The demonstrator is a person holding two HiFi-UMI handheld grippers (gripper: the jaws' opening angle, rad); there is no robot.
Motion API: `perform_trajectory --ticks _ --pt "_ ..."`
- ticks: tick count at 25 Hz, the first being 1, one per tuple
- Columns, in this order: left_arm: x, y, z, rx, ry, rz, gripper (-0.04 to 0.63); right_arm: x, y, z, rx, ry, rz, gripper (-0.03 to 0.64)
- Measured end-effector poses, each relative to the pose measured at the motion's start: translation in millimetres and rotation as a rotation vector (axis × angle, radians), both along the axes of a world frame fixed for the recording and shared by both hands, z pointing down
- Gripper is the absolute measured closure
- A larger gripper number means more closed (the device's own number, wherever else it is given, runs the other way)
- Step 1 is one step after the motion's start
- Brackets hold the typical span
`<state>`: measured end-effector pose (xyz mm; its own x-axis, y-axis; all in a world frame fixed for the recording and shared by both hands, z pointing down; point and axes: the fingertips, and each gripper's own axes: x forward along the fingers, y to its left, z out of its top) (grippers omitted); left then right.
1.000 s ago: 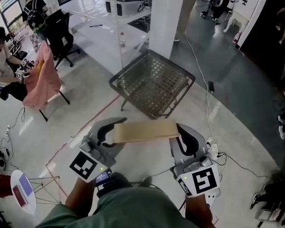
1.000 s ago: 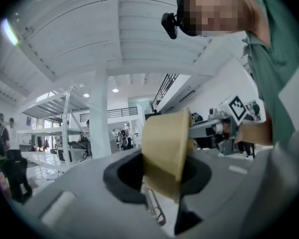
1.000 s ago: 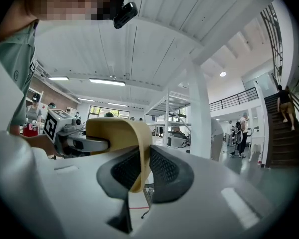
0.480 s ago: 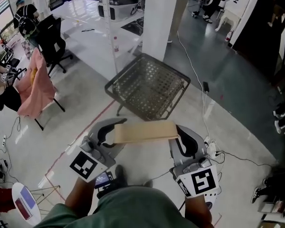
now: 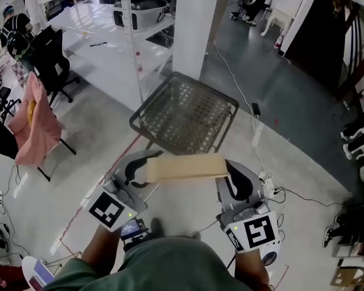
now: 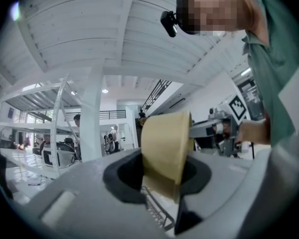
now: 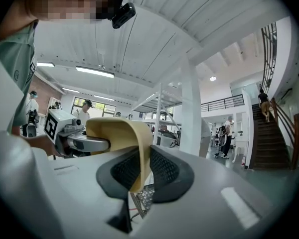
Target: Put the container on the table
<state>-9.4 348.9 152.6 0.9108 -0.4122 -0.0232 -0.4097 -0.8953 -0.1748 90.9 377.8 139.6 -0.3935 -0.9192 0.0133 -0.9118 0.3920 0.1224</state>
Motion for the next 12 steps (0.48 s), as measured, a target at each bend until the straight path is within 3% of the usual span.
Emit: perform_trajectory --ticks 12 --pt "-58 -40 2 -0.005 0.018 0.049 0.477 -59 -35 -2 -0.006 0.028 0.047 0.571"
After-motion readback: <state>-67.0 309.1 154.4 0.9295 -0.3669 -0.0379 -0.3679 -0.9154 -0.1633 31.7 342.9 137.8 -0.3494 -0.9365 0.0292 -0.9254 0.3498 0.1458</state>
